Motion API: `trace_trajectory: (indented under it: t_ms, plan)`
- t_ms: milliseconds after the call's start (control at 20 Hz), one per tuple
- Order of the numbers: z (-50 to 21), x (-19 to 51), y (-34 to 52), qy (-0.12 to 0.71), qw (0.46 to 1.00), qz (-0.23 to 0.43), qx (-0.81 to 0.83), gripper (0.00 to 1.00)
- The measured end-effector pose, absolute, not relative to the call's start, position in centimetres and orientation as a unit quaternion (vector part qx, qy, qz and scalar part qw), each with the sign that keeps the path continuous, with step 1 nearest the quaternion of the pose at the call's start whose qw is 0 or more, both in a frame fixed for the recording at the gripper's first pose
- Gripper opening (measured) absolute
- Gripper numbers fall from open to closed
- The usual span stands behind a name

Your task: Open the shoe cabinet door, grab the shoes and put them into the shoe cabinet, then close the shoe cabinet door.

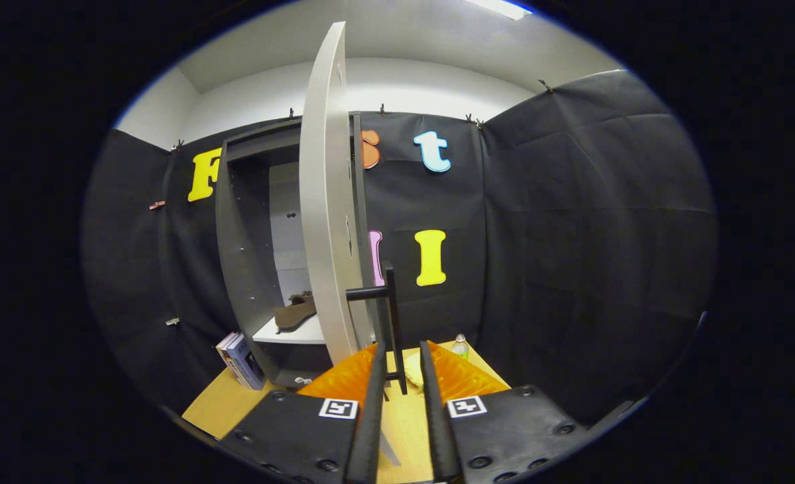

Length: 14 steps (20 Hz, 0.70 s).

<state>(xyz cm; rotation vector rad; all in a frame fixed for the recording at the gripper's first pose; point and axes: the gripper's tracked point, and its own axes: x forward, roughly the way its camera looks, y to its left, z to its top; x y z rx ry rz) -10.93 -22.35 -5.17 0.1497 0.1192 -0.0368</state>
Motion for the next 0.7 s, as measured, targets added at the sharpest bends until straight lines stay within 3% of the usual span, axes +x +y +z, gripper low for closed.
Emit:
trace_trajectory:
  t_ms: [150, 200, 400, 700]
  plan:
    - [-5.8, -13.8, -21.1, 0.074, 0.995, -0.013, 0.071, 0.58]
    - [-6.2, -14.8, -20.1, 0.083, 0.994, -0.003, 0.07, 0.62]
    - [-8.6, -16.7, -14.5, 0.125, 0.989, 0.048, 0.065, 0.98]
    - [-17.9, -16.1, -4.7, 0.211, 0.969, 0.109, 0.062, 0.99]
